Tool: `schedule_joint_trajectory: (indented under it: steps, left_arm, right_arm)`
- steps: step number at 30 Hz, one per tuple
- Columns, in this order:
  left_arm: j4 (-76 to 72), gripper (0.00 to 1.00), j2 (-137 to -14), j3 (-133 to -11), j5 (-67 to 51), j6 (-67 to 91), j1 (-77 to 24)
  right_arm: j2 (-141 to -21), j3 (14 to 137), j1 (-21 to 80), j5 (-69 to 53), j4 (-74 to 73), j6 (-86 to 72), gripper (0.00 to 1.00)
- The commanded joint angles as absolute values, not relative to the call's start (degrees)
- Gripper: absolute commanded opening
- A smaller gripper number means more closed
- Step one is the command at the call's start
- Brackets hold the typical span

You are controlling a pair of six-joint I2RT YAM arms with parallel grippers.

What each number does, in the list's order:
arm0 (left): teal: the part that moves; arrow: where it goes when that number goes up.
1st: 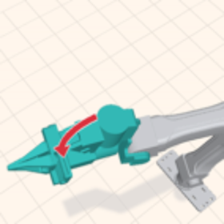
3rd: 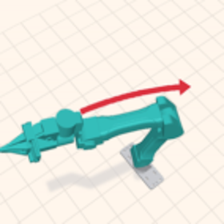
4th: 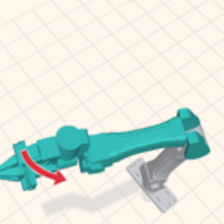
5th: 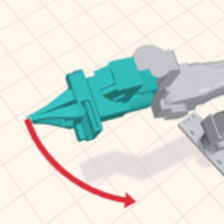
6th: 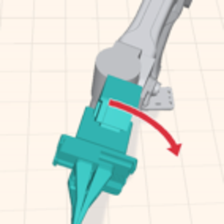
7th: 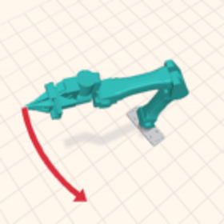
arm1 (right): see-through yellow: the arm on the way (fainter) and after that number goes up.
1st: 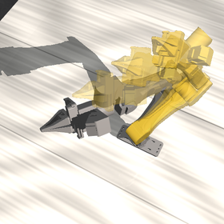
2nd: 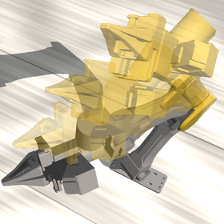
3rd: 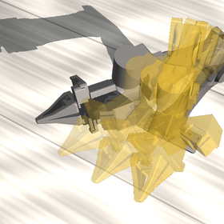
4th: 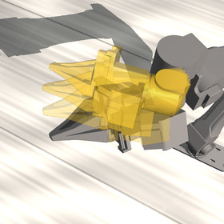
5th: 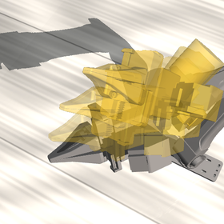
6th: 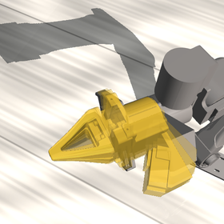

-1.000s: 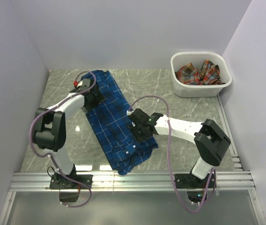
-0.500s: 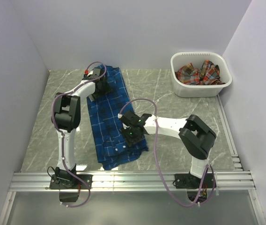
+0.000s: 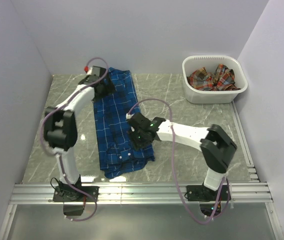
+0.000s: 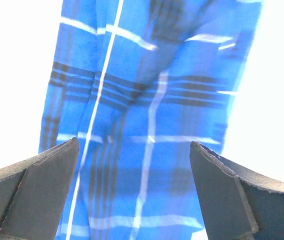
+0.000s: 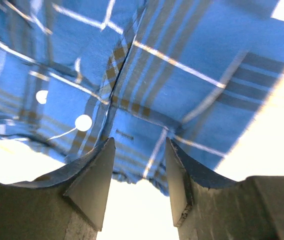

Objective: Fold and stack the long sleeve shirts
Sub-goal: Fold the shirt

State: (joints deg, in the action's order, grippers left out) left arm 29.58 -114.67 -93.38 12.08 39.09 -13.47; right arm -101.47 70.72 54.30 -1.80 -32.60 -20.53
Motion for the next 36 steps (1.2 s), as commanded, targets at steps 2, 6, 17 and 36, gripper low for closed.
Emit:
schedule_joint_trajectory:
  steps: [2, 6, 17, 36]
  left_arm:
    - [30.84, 0.99, -95.12, -88.26, 14.94, 42.45, -13.45]
    - [34.01, 0.99, -83.26, -74.93, 14.51, 44.29, -13.45]
    - [40.34, 0.99, -53.63, -40.45, -3.39, 53.61, -13.45]
    - [33.58, 0.89, -54.14, -24.09, -13.88, 59.41, -14.24]
  right_arm:
    - [-91.69, 71.37, 50.2, 2.11, -33.58, -22.93, 0.55]
    - [-86.93, 67.07, 43.26, -3.5, -32.26, -26.44, 0.6]
    - [-81.12, 51.43, 36.21, -14.85, -25.5, -32.86, 0.79]
    - [-86.74, 40.96, 36.3, -24.51, -10.64, -41.92, 0.71]
